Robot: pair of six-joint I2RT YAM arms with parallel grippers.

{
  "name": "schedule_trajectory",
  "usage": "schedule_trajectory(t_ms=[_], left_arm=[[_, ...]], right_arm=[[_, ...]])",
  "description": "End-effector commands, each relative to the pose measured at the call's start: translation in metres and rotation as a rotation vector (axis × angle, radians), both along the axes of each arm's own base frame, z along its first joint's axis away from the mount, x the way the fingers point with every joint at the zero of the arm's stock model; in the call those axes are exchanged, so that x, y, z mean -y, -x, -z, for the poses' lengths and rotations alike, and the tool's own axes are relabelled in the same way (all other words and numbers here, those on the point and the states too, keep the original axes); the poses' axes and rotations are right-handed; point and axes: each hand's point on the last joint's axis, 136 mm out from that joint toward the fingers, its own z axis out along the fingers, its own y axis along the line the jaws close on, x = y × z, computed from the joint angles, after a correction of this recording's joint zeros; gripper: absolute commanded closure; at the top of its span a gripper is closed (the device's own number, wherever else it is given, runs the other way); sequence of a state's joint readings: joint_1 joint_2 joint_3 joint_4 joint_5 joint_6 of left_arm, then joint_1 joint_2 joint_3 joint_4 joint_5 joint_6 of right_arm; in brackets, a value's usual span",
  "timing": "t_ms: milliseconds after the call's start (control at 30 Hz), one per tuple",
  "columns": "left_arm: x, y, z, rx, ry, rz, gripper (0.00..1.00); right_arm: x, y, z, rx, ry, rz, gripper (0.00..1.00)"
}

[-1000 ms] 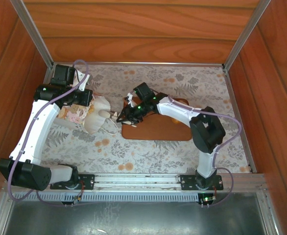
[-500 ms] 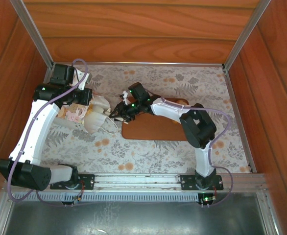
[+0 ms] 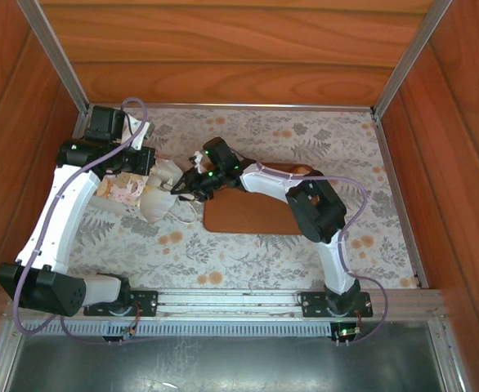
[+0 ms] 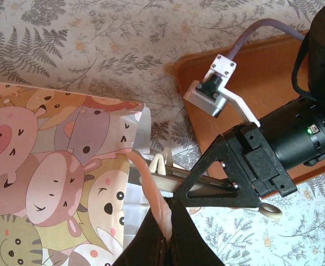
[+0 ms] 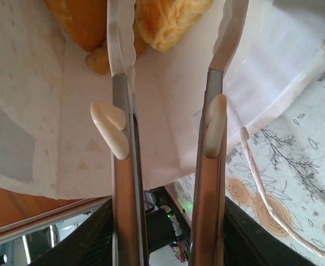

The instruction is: Take the fake bread out of the paper bag

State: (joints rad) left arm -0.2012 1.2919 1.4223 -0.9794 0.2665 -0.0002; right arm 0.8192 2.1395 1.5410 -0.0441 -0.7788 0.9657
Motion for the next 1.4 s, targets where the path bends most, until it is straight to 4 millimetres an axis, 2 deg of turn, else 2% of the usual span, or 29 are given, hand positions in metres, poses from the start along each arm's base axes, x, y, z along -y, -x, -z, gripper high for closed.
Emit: schedule_trajectory(t_ms=[0,200,400,567,700,1000,1367], left_arm=[[0.003,-0.002,-0.017,0.048,0.022,0.007,1.00],[0.002,-0.001,-0.018,0.056,0.016,0.006,1.00],[0.003,0.000,-0.017,0.051,0.022,0.004,1.00],[0.003,0.000,-0.017,0.050,0.025,0.005,1.00],[0.003,0.000,-0.019,0.054,0.026,0.002,1.00],[0.001,0.001,-0.018,0.055,0.017,-0.006,1.00],[-0.001,0.002,-0.013,0.046,0.005,-0.014,1.00]], right_arm=[[-0.012,0.001,-0.007,0.003,-0.036,-0.015,0.54],[-0.019,0.003,0.003,-0.005,-0.030,-0.021,0.56],[-0.013,0.000,0.019,0.031,0.064,0.001,0.57],[-0.026,0.003,0.008,-0.004,-0.030,-0.038,0.61],[-0.025,0.004,0.007,0.005,-0.034,-0.043,0.65],[-0.009,0.008,-0.011,0.077,-0.019,-0.038,0.76],[0.031,0.019,-0.038,0.220,0.033,0.007,0.77]])
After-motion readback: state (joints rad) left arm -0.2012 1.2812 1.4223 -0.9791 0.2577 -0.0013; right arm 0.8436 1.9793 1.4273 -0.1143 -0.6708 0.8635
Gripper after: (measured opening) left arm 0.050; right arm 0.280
